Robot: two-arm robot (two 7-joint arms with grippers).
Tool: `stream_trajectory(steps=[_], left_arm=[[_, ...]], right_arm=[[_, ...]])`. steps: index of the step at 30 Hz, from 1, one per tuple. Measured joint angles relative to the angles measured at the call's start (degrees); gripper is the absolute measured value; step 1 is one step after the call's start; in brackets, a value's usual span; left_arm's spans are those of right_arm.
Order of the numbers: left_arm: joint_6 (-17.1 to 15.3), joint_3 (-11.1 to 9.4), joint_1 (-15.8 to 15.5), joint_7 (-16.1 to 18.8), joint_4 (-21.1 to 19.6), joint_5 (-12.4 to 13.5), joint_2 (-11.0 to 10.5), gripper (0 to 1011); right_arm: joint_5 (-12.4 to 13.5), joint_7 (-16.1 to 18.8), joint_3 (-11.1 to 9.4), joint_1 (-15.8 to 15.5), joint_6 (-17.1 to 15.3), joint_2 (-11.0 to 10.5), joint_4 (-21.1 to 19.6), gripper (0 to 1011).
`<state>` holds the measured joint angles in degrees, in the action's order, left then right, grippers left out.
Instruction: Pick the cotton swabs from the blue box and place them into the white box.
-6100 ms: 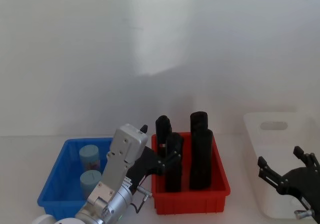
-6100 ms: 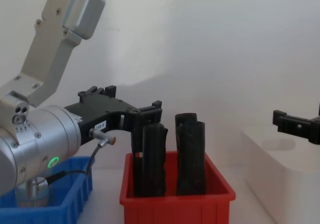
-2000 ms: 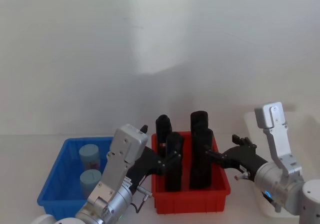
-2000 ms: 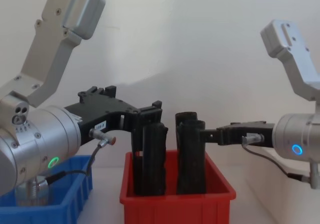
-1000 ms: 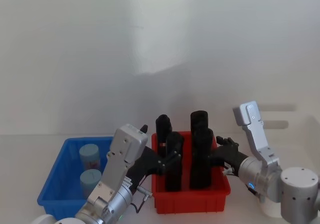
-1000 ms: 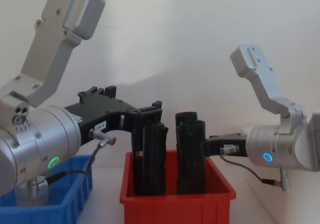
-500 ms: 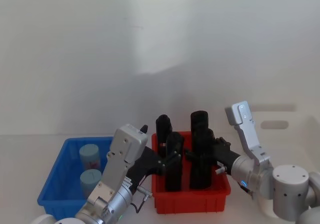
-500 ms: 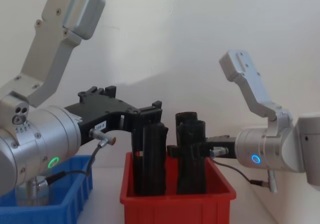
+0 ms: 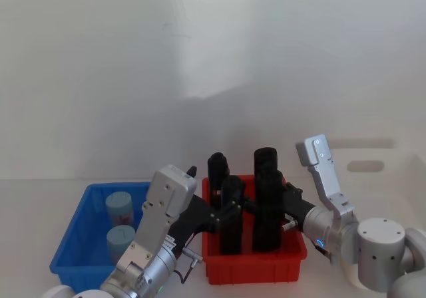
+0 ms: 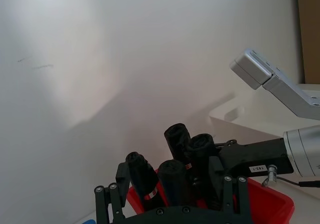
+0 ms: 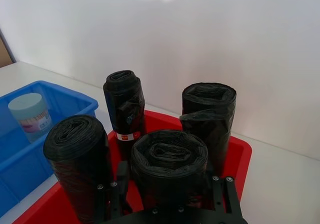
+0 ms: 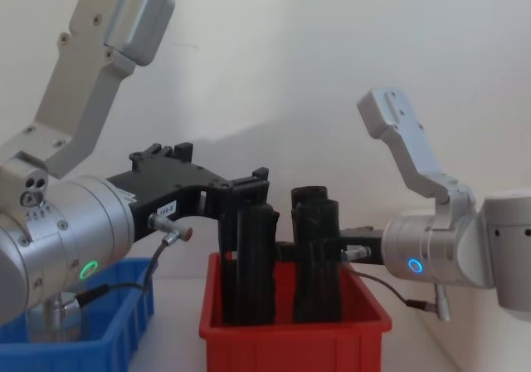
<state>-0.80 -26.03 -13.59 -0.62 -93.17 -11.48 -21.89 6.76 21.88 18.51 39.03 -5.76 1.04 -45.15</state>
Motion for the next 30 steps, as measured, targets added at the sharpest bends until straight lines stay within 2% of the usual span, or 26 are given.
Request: stream_trajectory(steps=[12,24,30], left_arm=[[0.0,0.0,0.0,0.0,0.0,0.0,0.0,1003],[0.0,0.0,0.0,0.0,0.0,0.0,0.0,1003],[0.0,0.0,0.0,0.0,0.0,0.0,0.0,1003]], right_arm=[[0.2,0.1,0.1,0.5,0.6,0.3,1.1,553],[0.2,0.1,0.1,0.6,0.8,0.3,1.2,468],[0.1,-0.4,0.0,-0.8,0.6,-0.3,-2.4,434]])
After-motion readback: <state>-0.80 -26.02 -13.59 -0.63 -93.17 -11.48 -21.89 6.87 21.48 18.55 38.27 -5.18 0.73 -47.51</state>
